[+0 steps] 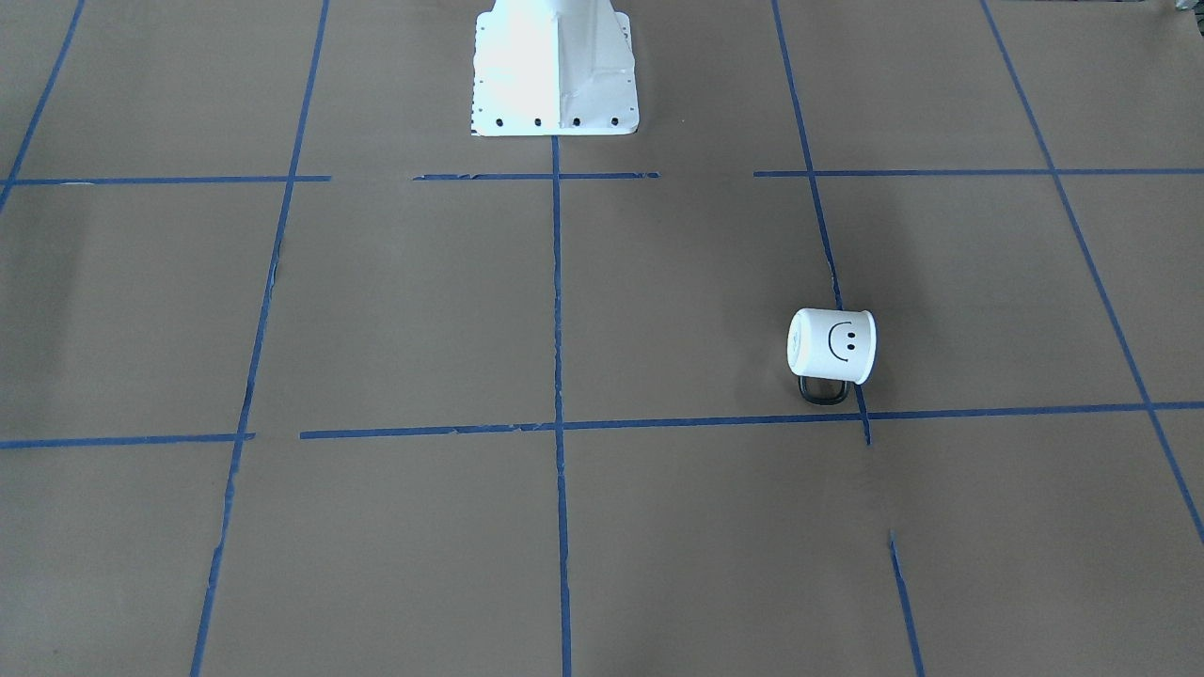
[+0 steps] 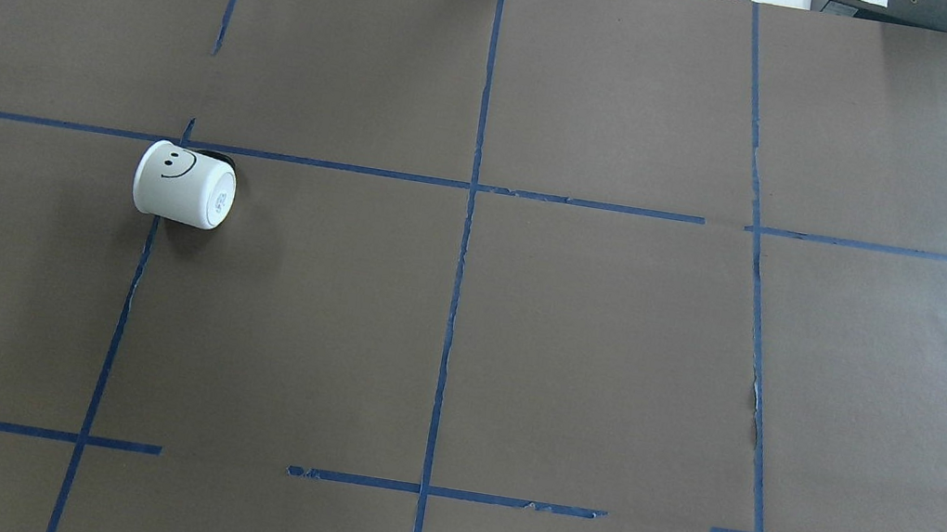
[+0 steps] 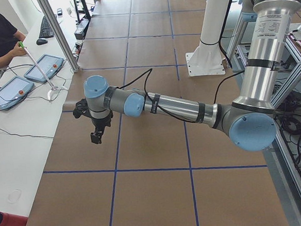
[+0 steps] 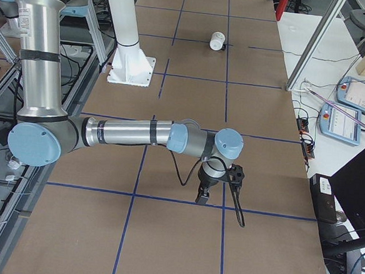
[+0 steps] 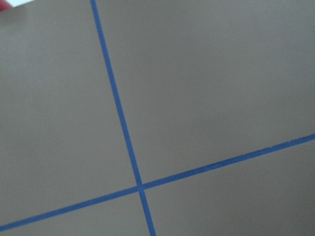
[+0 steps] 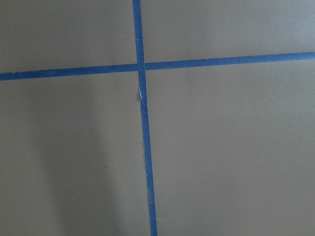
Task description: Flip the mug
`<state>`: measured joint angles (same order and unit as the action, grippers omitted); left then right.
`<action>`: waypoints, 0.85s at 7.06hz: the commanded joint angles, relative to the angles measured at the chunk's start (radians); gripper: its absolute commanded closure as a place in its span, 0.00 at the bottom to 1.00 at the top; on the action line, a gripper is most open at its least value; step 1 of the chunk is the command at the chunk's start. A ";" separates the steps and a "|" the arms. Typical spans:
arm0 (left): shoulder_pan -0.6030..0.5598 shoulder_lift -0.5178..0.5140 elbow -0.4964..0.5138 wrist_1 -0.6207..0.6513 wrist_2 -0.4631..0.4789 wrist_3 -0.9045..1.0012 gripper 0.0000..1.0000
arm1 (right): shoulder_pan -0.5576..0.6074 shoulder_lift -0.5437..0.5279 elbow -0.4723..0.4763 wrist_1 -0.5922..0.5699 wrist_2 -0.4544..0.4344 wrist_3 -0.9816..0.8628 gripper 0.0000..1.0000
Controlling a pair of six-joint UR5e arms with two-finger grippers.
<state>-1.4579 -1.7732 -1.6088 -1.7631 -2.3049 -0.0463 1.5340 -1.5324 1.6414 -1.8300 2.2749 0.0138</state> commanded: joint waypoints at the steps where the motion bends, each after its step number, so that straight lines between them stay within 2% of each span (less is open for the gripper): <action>1: 0.047 0.005 0.045 -0.224 -0.008 -0.221 0.00 | 0.000 0.000 0.000 0.000 0.000 0.000 0.00; 3: 0.057 0.011 0.178 -0.459 -0.182 -0.431 0.00 | 0.000 0.000 0.000 0.000 0.000 0.000 0.00; 6: 0.070 0.038 0.254 -0.660 -0.344 -0.633 0.00 | 0.000 0.000 0.000 0.000 0.000 0.000 0.00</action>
<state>-1.3936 -1.7445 -1.3812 -2.3461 -2.5805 -0.6000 1.5340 -1.5325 1.6414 -1.8300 2.2749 0.0138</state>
